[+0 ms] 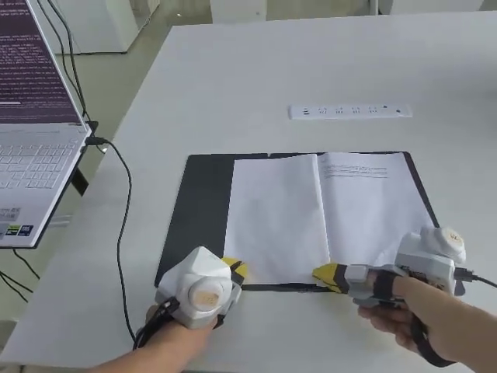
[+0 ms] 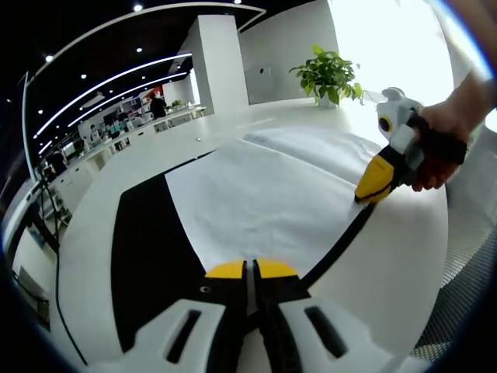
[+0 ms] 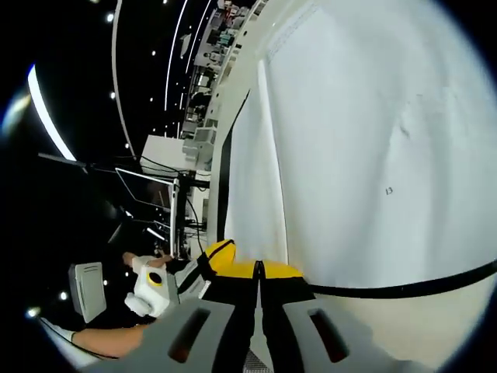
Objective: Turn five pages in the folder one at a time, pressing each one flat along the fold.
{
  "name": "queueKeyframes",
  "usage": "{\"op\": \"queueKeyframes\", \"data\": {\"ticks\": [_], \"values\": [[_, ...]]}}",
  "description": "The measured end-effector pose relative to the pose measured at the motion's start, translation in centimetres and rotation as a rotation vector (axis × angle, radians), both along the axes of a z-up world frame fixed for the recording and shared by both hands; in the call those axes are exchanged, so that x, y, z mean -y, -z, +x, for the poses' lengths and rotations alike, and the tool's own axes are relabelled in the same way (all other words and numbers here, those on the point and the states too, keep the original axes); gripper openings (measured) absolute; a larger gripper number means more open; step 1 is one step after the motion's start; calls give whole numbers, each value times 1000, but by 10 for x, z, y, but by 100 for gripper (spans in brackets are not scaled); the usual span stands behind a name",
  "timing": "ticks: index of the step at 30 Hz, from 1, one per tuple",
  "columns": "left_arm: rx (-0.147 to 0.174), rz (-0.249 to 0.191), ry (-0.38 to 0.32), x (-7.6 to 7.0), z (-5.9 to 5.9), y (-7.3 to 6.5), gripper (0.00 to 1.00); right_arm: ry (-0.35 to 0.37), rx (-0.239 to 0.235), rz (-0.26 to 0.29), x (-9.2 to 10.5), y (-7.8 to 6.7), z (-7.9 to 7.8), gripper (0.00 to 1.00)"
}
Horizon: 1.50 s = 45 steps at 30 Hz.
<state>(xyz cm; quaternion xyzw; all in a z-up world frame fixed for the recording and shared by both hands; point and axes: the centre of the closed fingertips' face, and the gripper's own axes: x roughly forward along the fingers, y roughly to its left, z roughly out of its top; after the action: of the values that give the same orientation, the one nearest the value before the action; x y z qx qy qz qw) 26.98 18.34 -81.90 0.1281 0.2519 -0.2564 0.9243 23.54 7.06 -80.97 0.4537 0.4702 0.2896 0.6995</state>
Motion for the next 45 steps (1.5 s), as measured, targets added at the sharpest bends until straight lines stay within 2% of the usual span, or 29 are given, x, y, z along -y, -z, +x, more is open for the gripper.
{"op": "queueKeyframes", "data": {"ticks": [6,11,13,14,15,17,18,20,22,26,27,29,32,37,39,43,45], "values": [[4,12,8,0,0,-1,2,-18,-1,20,-1,-3,-12,0],[4,24,2,0,0,-2,2,-2,30,38,-1,-19,-15,0],[-8,9,-12,0,0,-2,2,12,71,34,0,-30,-13,0],[-17,5,-17,-1,1,-2,2,25,117,23,2,-38,-10,0],[-24,1,-21,-1,1,-2,2,25,136,20,3,-44,-10,0],[-71,-9,-33,-1,1,-2,3,48,196,-5,9,-58,-6,0],[-79,-7,-31,-1,1,-3,4,53,204,-11,10,-61,-6,0],[-114,19,-15,1,-1,-3,10,101,275,-27,22,-83,-1,0],[-125,4,4,4,-5,-8,21,142,321,-53,34,-94,2,0],[-106,-25,-4,4,-9,-29,21,211,410,-145,62,-115,4,0],[-100,-47,-16,4,-9,-38,22,224,451,-184,72,-121,4,0],[-95,-87,-34,4,-11,-53,25,253,479,-234,85,-130,1,5],[-83,-107,-36,4,-18,-73,29,280,529,-293,102,-142,-4,15],[-69,-156,-64,-1,-30,-102,42,305,575,-397,124,-154,-15,28],[-78,-161,-69,-2,-37,-110,51,301,595,-467,133,-155,-19,37],[-73,-186,-81,-3,-51,-126,70,299,630,-555,145,-161,-28,60],[-82,-192,-77,-3,-56,-130,78,310,628,-563,149,-164,-33,67]]}}
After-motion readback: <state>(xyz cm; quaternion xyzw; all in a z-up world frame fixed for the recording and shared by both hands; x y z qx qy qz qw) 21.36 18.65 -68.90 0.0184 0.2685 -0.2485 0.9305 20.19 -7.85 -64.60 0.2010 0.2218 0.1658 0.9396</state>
